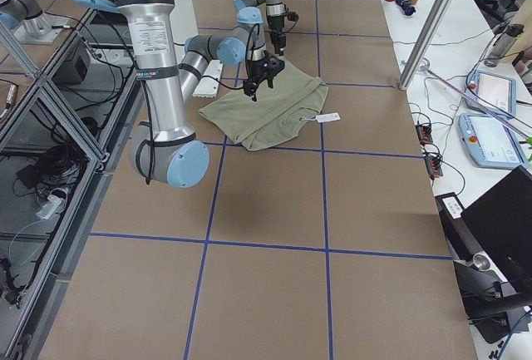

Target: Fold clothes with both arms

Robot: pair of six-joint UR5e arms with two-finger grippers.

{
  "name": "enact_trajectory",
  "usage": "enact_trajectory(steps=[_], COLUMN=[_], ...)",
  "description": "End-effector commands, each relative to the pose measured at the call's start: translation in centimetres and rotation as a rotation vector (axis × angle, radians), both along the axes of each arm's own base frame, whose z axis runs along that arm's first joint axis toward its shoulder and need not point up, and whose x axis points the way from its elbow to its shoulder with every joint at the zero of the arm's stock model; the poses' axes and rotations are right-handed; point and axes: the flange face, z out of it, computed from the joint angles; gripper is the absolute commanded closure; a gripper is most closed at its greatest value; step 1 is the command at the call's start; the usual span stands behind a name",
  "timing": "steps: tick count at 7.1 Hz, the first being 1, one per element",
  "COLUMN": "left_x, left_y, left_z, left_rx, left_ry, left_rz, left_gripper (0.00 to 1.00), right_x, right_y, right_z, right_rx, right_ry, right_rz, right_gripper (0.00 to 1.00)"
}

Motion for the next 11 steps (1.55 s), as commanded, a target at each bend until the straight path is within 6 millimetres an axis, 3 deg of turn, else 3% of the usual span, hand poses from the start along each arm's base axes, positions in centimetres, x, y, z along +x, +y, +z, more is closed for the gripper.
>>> enact_trajectory(steps=[1, 3, 5, 6, 7, 9, 10, 11], left_x=[0.6, 0.7, 0.7, 0.7, 0.7, 0.3, -0.7, -3.5], left_y=[-0.2, -0.2, -0.3, -0.5, -0.8, -1.6, -3.3, -7.6], left_z=[1.0, 1.6, 1.5, 1.4, 1.6, 1.9, 2.3, 3.4], left_rx=[-0.010, -0.015, -0.016, -0.014, 0.004, 0.016, 0.094, 0.161], left_ry=[-0.023, -0.032, -0.032, -0.038, -0.048, -0.078, -0.121, -0.173], left_rz=[-0.001, -0.001, -0.003, -0.023, -0.061, -0.062, -0.062, -0.100], left_gripper=[0.40, 0.42, 0.52, 0.89, 1.00, 1.00, 1.00, 1.00], right_x=[-0.2, -0.2, -0.2, -0.4, -0.8, -1.0, -1.0, -1.0], right_y=[-0.2, -0.2, -0.2, -0.2, -0.5, -0.6, -0.7, -0.7], right_z=[0.1, 0.1, 0.1, 0.2, -0.3, -0.3, -0.3, -0.3], right_rx=[0.001, 0.001, 0.002, 0.000, 0.005, 0.004, 0.003, 0.004], right_ry=[0.004, 0.004, 0.005, 0.007, 0.000, 0.001, 0.002, 0.001], right_rz=[-0.002, -0.002, -0.001, -0.002, 0.001, 0.003, 0.002, 0.002], right_gripper=[0.00, 0.00, 0.00, 0.00, 0.00, 0.00, 0.00, 0.00])
